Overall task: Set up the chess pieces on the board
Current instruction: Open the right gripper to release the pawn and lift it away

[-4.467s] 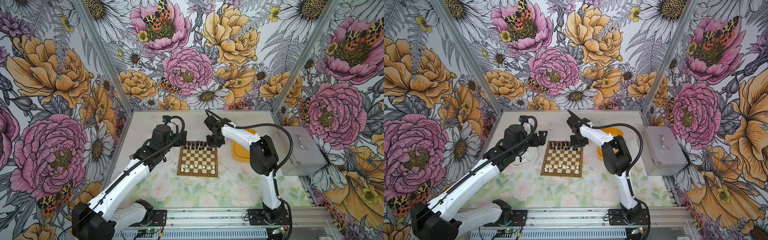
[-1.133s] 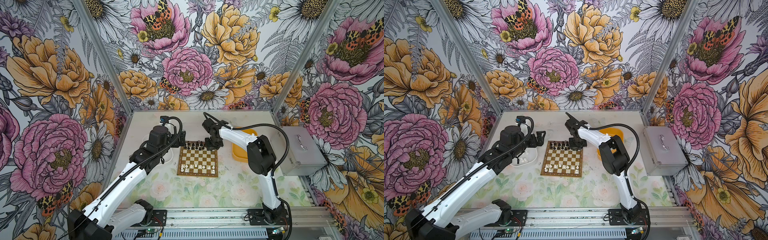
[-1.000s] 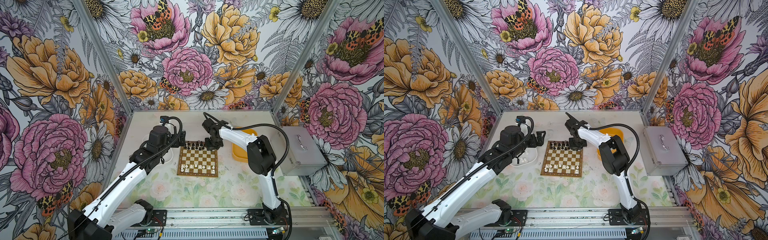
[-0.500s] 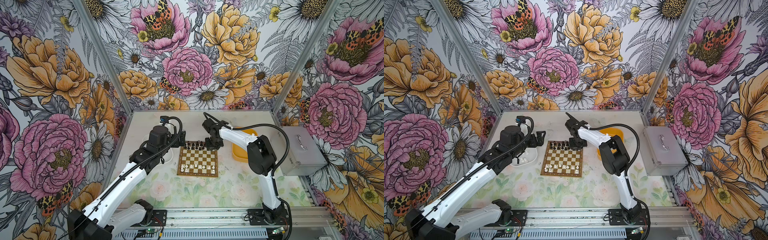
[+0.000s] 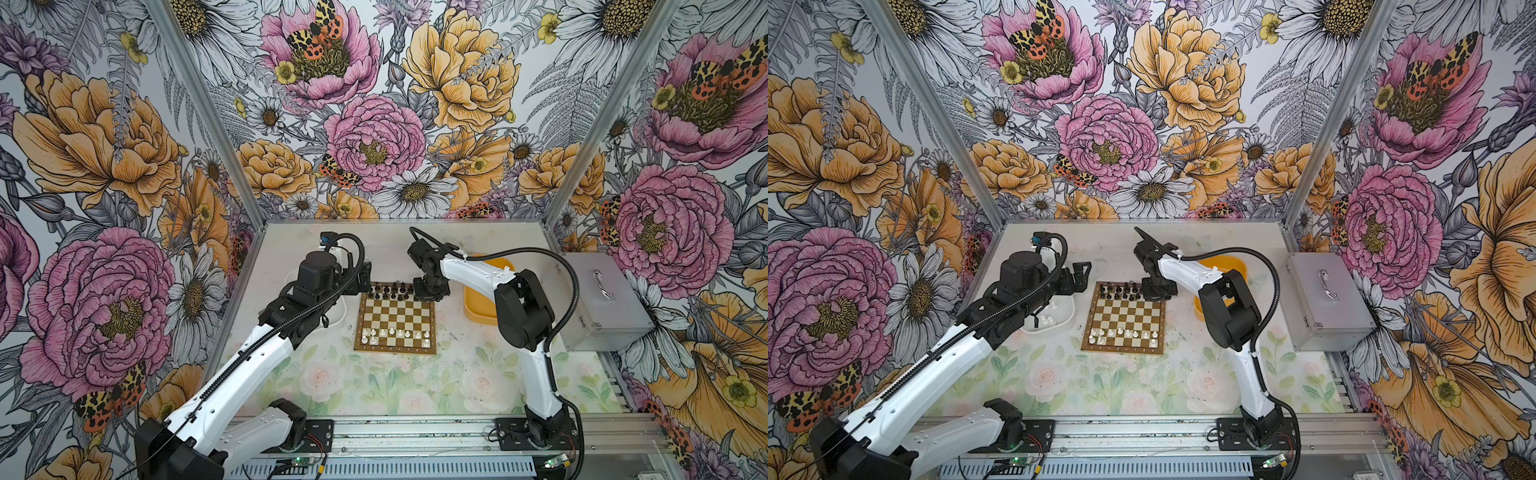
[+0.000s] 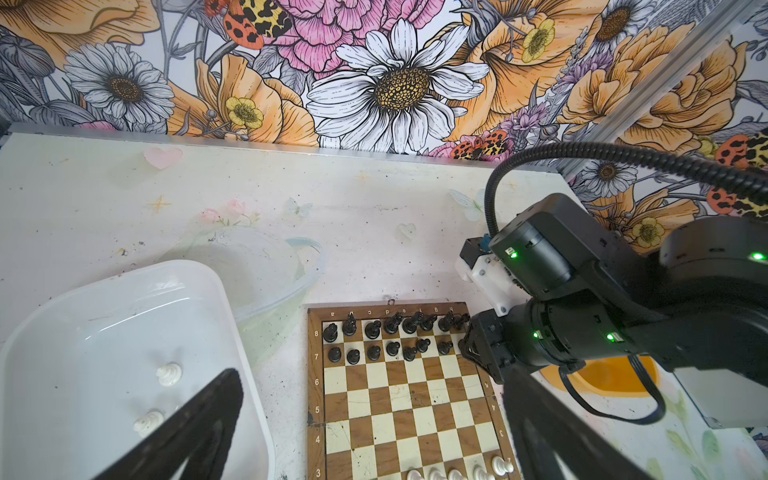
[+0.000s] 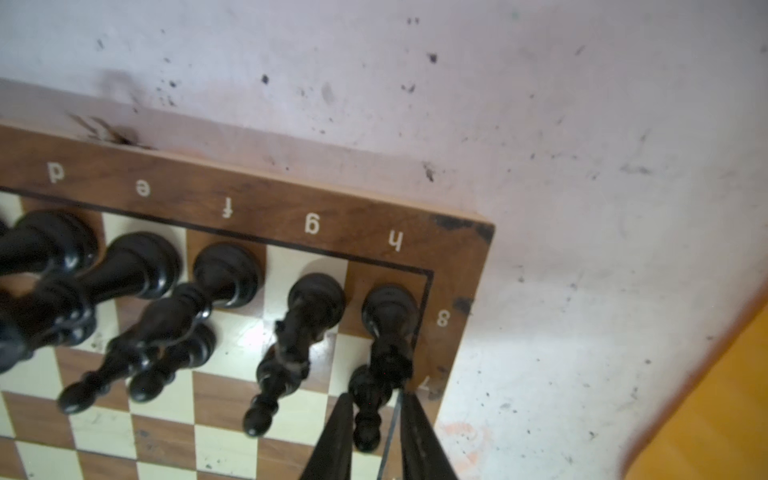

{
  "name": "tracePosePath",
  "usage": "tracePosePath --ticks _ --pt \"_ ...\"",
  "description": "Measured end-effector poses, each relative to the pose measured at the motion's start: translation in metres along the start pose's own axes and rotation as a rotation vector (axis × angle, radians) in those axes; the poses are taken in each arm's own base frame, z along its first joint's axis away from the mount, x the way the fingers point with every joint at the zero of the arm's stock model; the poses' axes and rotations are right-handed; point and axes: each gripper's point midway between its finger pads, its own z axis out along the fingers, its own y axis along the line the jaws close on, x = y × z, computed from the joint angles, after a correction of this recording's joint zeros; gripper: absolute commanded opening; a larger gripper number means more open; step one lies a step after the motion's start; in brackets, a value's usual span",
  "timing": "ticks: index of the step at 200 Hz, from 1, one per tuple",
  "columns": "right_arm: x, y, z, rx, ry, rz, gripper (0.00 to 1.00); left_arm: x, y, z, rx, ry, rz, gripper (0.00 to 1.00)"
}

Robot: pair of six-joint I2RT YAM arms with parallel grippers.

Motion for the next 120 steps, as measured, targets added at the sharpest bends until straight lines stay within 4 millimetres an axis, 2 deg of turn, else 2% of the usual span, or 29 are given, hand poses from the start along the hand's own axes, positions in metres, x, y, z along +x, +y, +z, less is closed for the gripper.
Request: tracePosePath --ticks 58,111,120 --pt "-0.001 0.001 -0.002 -0.004 -0.005 0.0 0.35 0.0 0.0 0.0 0.001 0.0 0.0 0.99" --pt "-0.004 0.003 -0.014 -0.02 -0.031 0.002 0.46 0.0 0.001 0.0 -0.005 -0.002 0.001 0.99" --pt "-0.005 0.003 -0.018 -0.024 -0.038 0.001 0.53 0.0 0.001 0.0 -0.007 -0.003 0.001 0.99"
